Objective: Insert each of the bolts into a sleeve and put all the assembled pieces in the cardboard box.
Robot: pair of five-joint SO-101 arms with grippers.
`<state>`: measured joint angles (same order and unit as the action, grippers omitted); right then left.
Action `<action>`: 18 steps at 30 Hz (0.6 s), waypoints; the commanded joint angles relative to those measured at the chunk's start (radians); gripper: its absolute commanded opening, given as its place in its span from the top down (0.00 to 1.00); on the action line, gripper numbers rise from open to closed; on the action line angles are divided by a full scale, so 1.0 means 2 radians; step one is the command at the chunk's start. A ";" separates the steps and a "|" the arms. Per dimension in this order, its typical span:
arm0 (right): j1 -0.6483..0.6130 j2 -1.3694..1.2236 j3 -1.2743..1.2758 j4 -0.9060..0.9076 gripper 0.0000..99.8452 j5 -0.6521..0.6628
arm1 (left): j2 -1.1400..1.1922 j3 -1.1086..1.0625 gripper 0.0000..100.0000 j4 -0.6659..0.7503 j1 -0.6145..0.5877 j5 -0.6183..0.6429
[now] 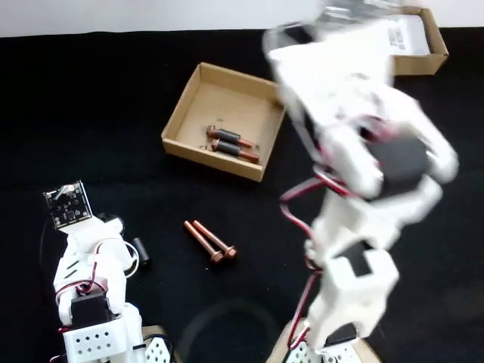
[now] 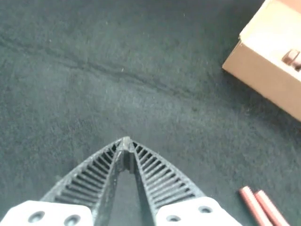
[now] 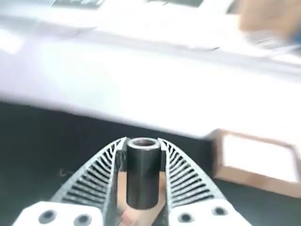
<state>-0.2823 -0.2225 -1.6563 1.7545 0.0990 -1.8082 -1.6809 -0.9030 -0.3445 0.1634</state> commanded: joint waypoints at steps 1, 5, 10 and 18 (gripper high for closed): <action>0.079 0.078 -0.053 0.006 0.99 -0.021 | -0.001 -0.007 0.99 -0.025 0.020 -0.041; 0.172 0.135 -0.053 0.006 0.99 -0.025 | -0.001 -0.007 0.99 -0.049 0.023 -0.069; 0.328 0.192 -0.054 0.006 0.99 -0.031 | -0.001 -0.007 0.99 -0.051 0.023 -0.069; 0.385 0.305 -0.046 0.007 0.99 -0.074 | 0.000 0.050 0.99 -0.108 0.046 -0.094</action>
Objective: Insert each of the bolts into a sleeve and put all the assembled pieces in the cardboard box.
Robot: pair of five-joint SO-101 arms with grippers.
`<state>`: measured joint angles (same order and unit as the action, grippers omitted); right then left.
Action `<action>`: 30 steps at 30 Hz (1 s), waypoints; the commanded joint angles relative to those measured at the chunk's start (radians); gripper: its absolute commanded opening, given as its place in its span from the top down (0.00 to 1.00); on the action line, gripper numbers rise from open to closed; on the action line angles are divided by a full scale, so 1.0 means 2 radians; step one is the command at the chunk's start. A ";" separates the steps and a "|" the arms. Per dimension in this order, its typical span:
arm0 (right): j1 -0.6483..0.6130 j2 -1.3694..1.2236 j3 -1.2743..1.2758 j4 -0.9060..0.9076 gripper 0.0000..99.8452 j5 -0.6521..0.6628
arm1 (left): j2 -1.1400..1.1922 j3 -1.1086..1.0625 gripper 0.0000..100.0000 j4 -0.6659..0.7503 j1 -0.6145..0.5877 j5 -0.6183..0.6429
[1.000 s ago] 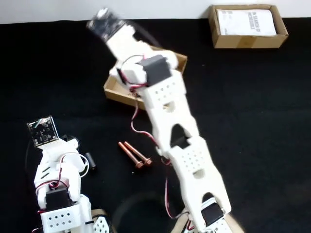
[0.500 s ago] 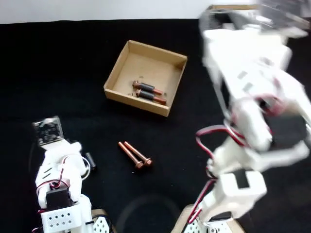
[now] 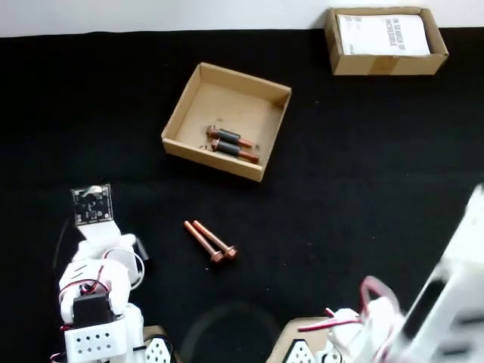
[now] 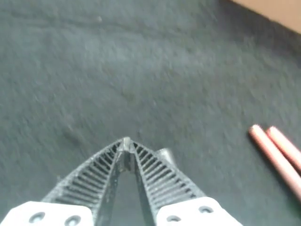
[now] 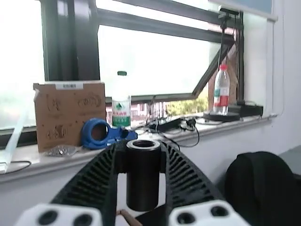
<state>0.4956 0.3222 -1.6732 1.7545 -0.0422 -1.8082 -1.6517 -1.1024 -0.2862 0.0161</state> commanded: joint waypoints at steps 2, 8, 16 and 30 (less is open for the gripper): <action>-0.022 0.063 -0.001 0.007 0.99 -0.005 | 0.000 0.055 0.99 -0.009 0.020 -0.044; -0.039 0.188 0.247 0.005 0.99 -0.036 | 0.101 0.205 0.99 -0.054 0.043 -0.064; -0.034 0.328 0.570 -0.080 0.99 -0.064 | 0.358 0.469 0.99 -0.080 0.132 -0.015; 0.092 0.626 1.255 -0.547 0.99 0.006 | 0.517 0.526 0.99 -0.081 0.409 -0.147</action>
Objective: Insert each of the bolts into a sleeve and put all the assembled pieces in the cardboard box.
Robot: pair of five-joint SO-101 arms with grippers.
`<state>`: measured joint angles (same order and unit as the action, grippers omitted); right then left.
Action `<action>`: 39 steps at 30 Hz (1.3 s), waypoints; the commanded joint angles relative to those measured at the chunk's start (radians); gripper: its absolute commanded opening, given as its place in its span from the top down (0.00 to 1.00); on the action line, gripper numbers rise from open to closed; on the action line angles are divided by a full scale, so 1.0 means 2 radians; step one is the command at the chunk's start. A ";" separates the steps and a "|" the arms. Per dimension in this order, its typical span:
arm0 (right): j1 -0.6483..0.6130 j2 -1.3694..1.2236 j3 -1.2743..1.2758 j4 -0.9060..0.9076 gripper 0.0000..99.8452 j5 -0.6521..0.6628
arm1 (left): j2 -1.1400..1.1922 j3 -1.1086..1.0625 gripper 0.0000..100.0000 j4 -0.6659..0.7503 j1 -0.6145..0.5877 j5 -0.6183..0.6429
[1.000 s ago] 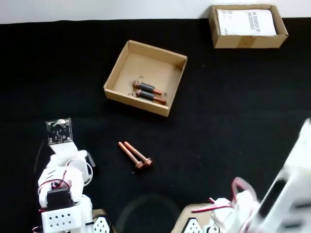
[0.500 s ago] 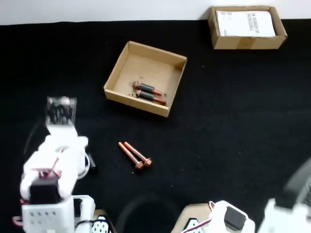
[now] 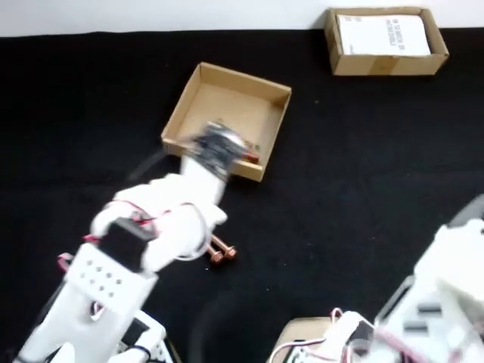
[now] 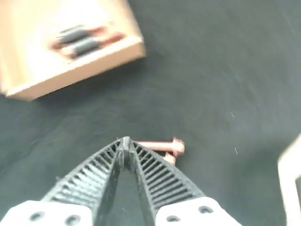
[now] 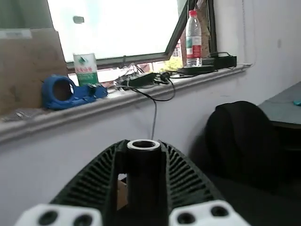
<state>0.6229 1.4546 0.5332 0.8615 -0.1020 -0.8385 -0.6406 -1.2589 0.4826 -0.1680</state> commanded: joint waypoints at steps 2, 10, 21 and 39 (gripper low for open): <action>0.053 0.114 0.244 -0.149 0.99 0.064 | 0.064 0.021 0.99 -0.002 0.025 -0.119; 0.115 0.179 0.489 -0.338 0.99 0.098 | 0.168 0.020 0.99 -0.005 0.031 -0.449; 0.115 0.179 0.629 -0.480 0.99 0.101 | 0.299 0.015 0.99 -0.002 0.064 -0.670; 0.063 0.179 0.632 -0.481 0.99 0.137 | 0.433 0.215 0.88 -0.115 0.048 -0.609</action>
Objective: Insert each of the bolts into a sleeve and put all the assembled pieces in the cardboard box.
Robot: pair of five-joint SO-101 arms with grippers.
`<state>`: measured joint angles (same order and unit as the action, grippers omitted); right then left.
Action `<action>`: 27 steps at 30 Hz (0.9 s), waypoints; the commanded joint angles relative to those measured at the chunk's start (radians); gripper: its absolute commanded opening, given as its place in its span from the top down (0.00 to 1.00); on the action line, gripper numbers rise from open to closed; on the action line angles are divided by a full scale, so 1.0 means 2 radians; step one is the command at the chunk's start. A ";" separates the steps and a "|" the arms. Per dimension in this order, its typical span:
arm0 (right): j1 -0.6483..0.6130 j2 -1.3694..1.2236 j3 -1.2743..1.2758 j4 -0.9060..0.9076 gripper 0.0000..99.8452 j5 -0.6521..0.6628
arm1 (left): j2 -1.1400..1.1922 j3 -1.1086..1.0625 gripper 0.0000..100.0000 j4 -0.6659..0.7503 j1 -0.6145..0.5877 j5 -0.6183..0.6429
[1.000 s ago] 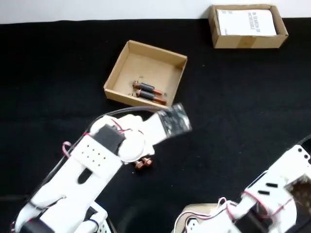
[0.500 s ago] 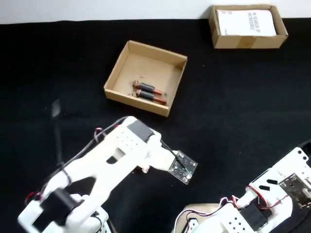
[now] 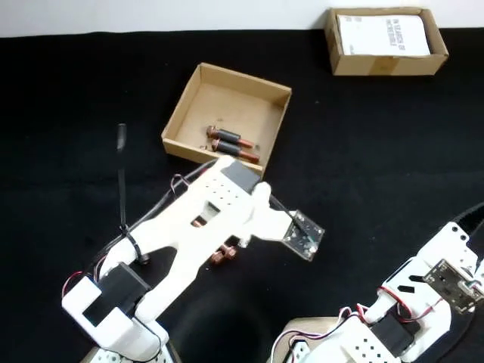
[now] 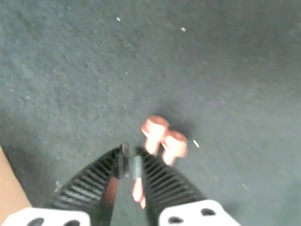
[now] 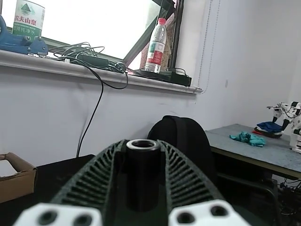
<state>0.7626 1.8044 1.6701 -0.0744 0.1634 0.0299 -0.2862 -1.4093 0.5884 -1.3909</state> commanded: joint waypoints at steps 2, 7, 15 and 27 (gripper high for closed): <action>-0.008 0.004 0.063 -0.013 0.99 0.005 | -0.001 0.045 0.88 -0.049 -0.013 0.002; -0.007 0.004 0.063 -0.010 0.99 0.005 | 0.001 0.044 0.88 -0.031 -0.043 0.002; -0.004 0.004 0.059 -0.010 0.99 0.005 | 0.058 0.049 0.88 -0.008 -0.046 0.002; -0.004 0.004 0.058 -0.012 0.99 0.005 | 0.078 0.049 0.88 -0.008 -0.045 0.002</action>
<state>0.7580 1.8044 1.6701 -0.0744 0.1634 0.1864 -0.2202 -1.4354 0.5025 -1.3909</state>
